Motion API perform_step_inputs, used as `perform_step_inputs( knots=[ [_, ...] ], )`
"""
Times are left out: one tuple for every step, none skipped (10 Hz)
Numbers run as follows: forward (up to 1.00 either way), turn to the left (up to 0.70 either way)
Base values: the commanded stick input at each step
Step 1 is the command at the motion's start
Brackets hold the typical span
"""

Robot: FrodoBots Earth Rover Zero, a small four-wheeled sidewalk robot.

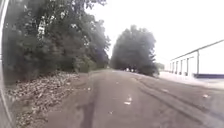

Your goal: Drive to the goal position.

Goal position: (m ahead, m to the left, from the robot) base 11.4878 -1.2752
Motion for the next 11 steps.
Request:
perform_step_inputs(
  knots=[
    [0.70, 0.00],
    [0.70, 0.00],
    [0.70, 0.00],
    [0.70, 0.00],
    [0.70, 0.00],
    [0.70, 0.00],
    [0.70, 0.00],
    [0.70, 0.00],
    [0.70, 0.00],
    [0.70, 0.00],
    [0.70, 0.00]
  ],
)
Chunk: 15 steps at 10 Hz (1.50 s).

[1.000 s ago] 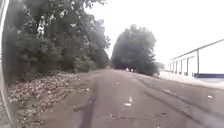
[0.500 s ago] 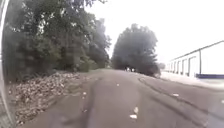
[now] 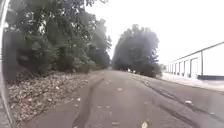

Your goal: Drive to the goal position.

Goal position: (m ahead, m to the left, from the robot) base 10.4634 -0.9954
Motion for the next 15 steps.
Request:
perform_step_inputs(
  knots=[
    [0.70, -0.03],
    [0.70, -0.09],
    [0.70, -0.15],
    [0.70, -0.09],
    [0.70, 0.00],
    [0.70, 0.00],
    [0.70, 0.00],
    [0.70, 0.00],
    [0.70, 0.00],
    [0.70, 0.00],
    [0.70, 0.00],
    [0.70, 0.00],
    [0.70, 0.00],
    [0.70, 0.00],
    [0.70, 0.00]
  ],
)
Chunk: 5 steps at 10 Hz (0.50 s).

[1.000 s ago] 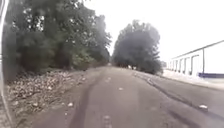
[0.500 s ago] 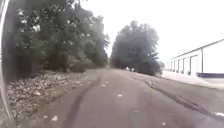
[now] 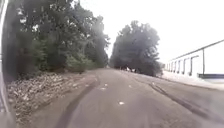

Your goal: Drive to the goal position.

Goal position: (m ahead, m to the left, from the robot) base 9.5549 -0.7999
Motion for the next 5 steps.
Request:
perform_step_inputs(
  knots=[
    [0.70, 0.00],
    [0.70, 0.00],
    [0.70, 0.00],
    [0.70, 0.00],
    [0.70, 0.00]
  ],
)
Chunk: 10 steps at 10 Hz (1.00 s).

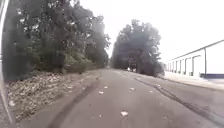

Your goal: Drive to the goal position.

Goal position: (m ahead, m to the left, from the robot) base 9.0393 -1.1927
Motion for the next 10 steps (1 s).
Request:
perform_step_inputs(
  knots=[
    [0.70, 0.00],
    [0.70, 0.00],
    [0.70, 0.00],
    [0.70, 0.00],
    [0.70, 0.00],
    [0.70, 0.00],
    [0.70, 0.00],
    [0.70, 0.00],
    [0.70, 0.00],
    [0.70, 0.00]
  ],
)
